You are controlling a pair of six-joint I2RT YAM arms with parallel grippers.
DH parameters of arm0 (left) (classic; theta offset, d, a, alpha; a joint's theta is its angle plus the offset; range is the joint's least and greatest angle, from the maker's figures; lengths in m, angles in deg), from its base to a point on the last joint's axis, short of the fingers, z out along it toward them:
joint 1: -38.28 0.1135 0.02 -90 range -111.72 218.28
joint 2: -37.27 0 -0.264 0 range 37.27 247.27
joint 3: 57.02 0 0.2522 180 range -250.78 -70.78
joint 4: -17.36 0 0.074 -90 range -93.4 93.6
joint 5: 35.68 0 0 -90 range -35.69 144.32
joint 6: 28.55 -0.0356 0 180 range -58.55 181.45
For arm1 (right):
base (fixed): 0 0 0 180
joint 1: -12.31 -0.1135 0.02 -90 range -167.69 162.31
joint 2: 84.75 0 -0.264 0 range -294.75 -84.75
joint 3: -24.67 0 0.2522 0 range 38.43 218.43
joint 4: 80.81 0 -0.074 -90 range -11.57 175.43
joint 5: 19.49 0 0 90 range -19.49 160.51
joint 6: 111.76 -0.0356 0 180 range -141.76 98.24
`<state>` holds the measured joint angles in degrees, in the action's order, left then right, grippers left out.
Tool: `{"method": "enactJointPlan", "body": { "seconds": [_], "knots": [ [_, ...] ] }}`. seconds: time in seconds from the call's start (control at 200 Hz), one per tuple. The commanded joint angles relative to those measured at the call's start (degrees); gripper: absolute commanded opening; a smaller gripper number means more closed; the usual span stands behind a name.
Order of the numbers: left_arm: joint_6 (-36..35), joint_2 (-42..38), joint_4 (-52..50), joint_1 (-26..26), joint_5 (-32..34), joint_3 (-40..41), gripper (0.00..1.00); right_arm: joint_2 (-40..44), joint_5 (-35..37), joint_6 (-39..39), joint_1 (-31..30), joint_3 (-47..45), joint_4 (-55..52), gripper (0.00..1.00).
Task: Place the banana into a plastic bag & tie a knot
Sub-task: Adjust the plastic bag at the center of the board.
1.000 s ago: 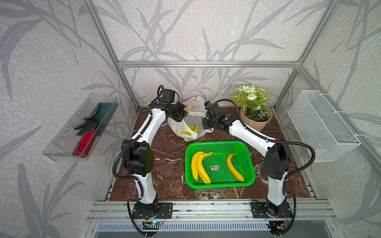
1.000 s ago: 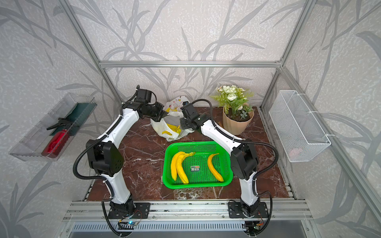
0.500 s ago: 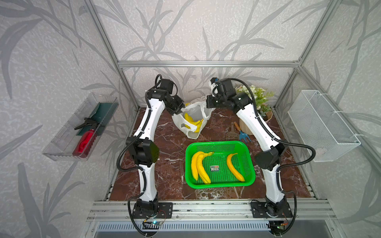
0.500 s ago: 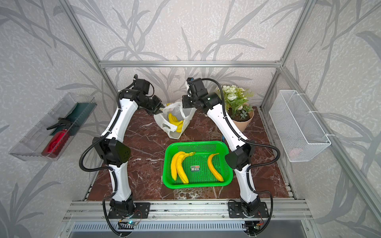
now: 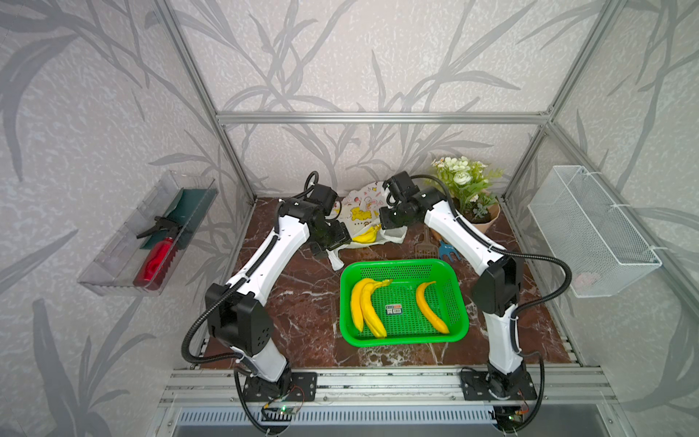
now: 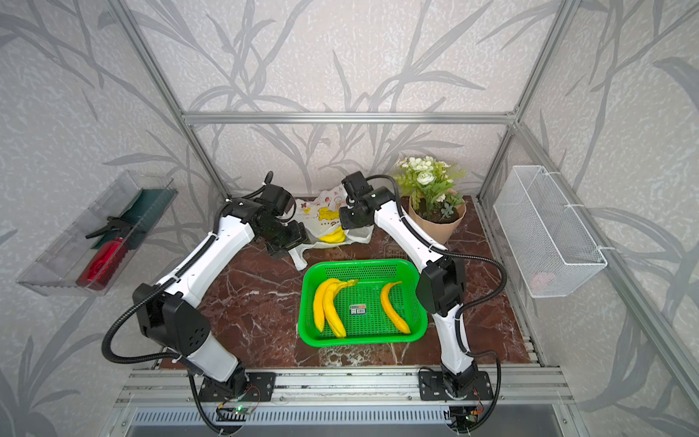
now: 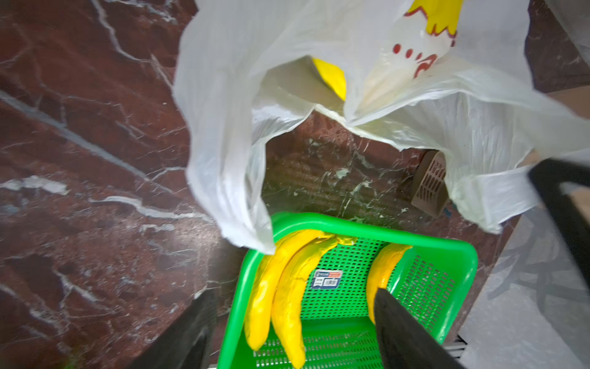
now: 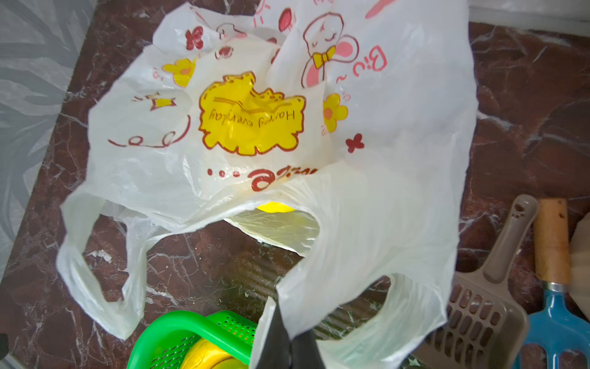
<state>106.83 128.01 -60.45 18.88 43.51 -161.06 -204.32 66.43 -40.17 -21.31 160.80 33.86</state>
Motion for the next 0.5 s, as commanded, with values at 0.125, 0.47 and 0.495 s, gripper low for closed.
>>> {"method": "enactJointPlan", "body": {
  "seconds": [0.125,0.47,0.495],
  "knots": [
    [6.12,-5.16,10.00,0.85,2.62,13.83,0.99,3.96,-1.01,0.25,0.15,-1.77,1.48,0.00],
    [6.68,5.20,19.23,1.07,3.66,13.33,0.74,6.17,-1.53,-0.30,0.62,-7.24,4.08,0.00],
    [6.24,5.52,19.48,1.12,4.47,13.05,0.63,6.27,-1.55,-0.31,0.66,-7.46,4.32,0.00]
  ]
}}
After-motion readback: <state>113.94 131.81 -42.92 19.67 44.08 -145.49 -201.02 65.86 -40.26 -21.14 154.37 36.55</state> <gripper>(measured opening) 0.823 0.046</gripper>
